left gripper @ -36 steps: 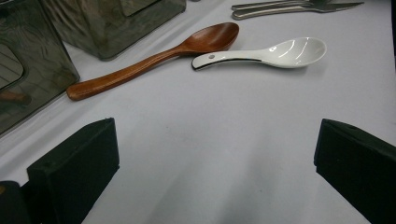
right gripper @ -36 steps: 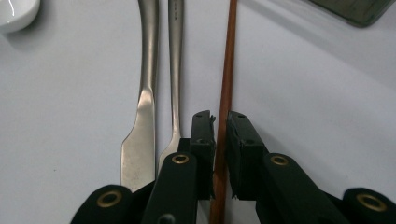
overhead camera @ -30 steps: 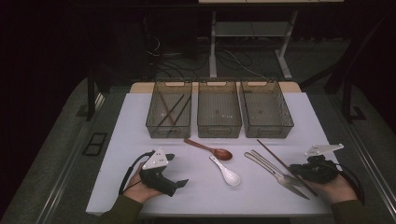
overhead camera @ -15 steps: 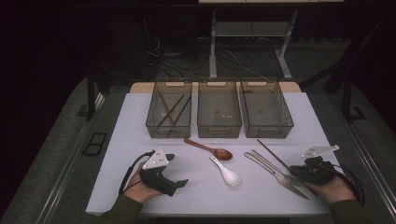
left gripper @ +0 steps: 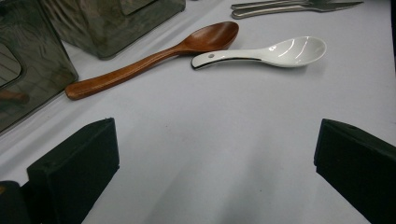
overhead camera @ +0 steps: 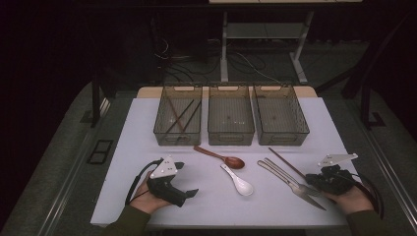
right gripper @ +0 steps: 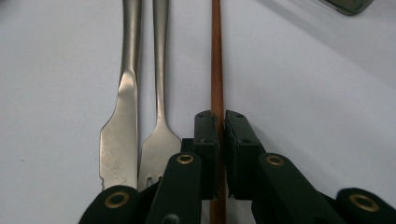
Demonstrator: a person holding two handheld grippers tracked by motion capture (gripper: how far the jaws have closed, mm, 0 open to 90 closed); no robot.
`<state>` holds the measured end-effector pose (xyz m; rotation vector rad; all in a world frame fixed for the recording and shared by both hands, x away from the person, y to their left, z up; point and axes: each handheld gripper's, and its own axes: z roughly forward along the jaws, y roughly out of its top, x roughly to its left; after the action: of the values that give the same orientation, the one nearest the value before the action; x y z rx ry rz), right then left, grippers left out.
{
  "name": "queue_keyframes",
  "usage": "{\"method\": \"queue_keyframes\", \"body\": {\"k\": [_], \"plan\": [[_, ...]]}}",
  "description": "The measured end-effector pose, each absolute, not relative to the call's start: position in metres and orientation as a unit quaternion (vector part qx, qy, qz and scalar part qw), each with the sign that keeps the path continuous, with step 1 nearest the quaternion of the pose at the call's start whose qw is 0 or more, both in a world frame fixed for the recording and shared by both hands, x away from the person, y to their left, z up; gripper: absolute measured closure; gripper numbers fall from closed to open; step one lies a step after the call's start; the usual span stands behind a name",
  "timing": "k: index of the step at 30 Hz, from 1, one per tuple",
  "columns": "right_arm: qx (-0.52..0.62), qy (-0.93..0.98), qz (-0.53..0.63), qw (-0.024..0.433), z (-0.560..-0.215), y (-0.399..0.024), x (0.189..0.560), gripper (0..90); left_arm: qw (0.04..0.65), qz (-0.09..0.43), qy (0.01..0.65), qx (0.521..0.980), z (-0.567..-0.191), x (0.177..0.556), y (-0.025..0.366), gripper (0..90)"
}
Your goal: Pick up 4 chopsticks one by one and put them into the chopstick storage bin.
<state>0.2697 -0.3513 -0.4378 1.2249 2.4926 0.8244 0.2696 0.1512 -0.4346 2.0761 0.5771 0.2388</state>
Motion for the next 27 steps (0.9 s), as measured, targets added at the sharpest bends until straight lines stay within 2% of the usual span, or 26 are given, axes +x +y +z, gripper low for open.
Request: {"method": "queue_keyframes", "body": {"k": [27], "plan": [[0.371,0.857,0.342,0.102,-0.411,-0.353,0.27,83.9,0.468,0.099,0.233,0.847,-0.434,0.269,0.151,0.0]]}}
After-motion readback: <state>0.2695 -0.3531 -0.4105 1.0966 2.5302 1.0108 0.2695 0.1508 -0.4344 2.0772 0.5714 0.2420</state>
